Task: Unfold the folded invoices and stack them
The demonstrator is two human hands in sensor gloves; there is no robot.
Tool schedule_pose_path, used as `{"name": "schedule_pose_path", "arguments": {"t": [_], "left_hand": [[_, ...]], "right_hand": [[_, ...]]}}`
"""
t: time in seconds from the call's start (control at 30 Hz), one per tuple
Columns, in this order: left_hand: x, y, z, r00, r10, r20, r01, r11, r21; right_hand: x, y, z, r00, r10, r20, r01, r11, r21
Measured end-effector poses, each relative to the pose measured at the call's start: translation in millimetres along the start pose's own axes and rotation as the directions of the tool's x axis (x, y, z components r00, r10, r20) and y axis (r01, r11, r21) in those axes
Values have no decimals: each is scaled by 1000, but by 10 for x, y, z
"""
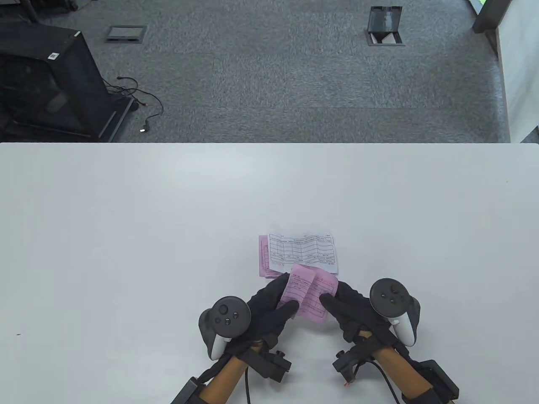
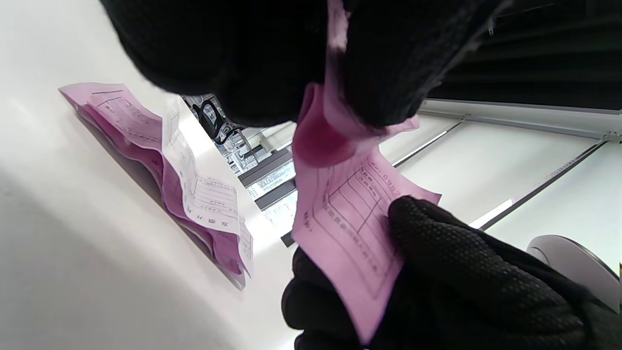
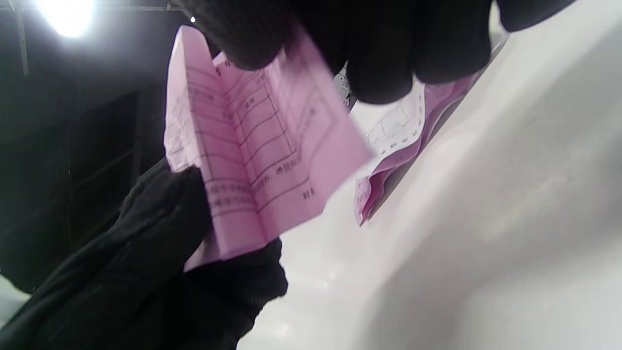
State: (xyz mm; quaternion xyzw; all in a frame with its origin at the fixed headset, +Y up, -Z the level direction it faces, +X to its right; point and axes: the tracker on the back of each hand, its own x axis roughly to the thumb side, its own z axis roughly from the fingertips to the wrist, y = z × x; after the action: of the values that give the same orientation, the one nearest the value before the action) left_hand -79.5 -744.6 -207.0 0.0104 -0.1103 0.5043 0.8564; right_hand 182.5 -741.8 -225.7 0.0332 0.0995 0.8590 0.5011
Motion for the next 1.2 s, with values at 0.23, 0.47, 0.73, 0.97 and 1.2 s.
{"name": "schedule_pose_path", "arguments": {"t": [0.23, 0.47, 0.73, 0.97, 1.2], "left_hand": [[-108, 252, 76, 995, 28, -95, -25, 999, 32], [-296, 278, 176, 953, -171, -249, 187, 982, 41], [-260, -44, 76, 727, -638, -256, 559, 765, -319], [-243, -117, 44, 582, -784, -215, 696, 617, -367], [-296, -118, 27, 613, -780, -122, 657, 590, -470]], "right_hand": [[-31, -104, -40, 994, 106, 23, -105, 993, -46], [-91, -119, -90, 971, 238, 12, -237, 968, -82], [-187, 158, -114, 724, 689, -21, -689, 724, -20], [-211, 236, -123, 609, 793, -17, -793, 609, 7], [-196, 229, -116, 567, 823, -40, -823, 568, 22]]}}
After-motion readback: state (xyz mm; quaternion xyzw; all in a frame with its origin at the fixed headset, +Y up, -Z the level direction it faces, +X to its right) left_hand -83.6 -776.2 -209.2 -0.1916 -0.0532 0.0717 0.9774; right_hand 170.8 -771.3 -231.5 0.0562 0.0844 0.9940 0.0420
